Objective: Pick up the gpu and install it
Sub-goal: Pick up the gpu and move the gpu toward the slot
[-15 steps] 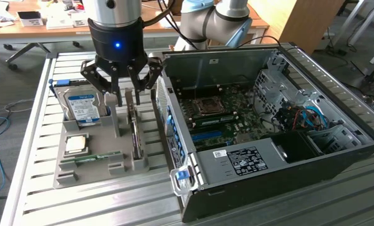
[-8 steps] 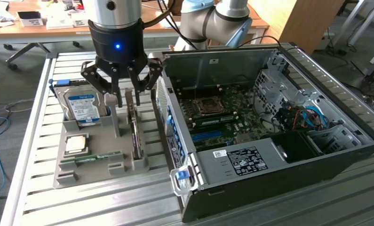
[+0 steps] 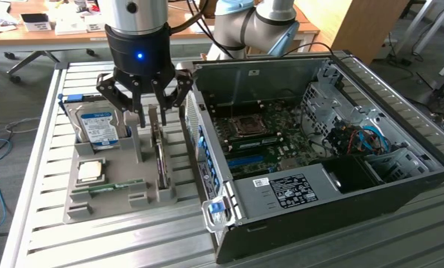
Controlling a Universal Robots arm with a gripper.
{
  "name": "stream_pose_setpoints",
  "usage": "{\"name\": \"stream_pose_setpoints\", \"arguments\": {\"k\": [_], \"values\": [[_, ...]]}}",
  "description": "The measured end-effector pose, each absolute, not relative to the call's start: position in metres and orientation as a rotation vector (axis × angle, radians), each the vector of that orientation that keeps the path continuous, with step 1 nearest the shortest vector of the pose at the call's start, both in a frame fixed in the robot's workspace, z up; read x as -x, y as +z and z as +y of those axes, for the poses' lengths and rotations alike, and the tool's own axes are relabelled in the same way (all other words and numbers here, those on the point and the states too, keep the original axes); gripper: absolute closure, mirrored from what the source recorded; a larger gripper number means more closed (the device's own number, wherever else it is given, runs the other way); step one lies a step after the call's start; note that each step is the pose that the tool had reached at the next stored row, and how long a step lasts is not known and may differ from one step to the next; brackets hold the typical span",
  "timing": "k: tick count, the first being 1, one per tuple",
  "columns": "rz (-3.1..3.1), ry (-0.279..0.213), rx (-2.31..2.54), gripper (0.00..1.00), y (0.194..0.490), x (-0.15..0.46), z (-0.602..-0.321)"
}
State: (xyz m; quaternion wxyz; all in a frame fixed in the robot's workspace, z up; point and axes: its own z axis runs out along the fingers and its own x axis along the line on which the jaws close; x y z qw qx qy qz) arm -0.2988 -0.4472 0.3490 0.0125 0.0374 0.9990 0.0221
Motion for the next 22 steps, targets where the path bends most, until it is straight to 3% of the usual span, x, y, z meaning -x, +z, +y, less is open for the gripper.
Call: {"name": "stream_pose_setpoints", "arguments": {"k": [22], "values": [[3.114, 0.069, -0.117, 0.58, 0.3455, 0.2988, -0.4472]]}}
